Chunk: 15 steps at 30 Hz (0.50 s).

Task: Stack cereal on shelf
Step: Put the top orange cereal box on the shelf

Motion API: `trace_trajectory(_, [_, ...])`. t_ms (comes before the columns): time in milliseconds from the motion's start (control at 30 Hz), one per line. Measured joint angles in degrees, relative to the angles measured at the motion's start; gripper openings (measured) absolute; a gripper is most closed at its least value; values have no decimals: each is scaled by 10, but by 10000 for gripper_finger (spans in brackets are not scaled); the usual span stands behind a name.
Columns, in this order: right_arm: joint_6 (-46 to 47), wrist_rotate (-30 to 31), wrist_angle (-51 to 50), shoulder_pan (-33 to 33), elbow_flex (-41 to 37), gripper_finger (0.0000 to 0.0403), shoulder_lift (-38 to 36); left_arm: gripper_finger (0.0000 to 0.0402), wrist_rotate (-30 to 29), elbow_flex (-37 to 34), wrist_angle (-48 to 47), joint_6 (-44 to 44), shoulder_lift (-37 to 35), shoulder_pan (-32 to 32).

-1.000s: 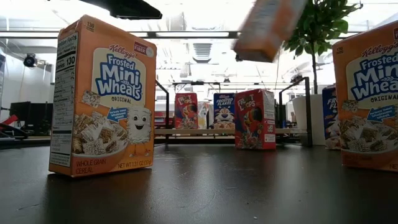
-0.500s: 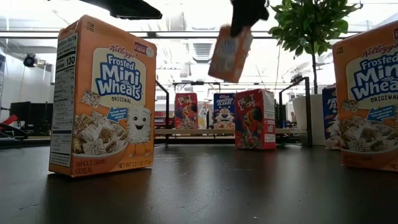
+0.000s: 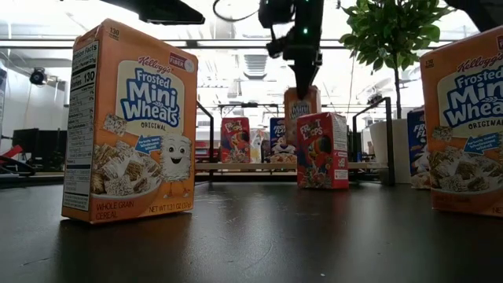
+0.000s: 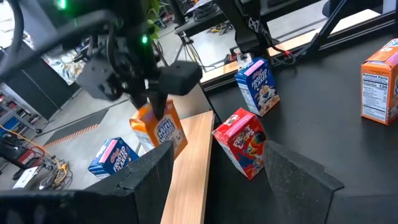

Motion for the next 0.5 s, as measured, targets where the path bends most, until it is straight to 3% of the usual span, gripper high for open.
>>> trace_trajectory(200, [-5, -55, 20, -32, -4, 162, 8, 230, 0, 0, 0, 0, 0, 0])
trace_trajectory(500, [-3, -55, 43, -44, -12, 206, 12, 230, 0, 0, 0, 0, 0, 0])
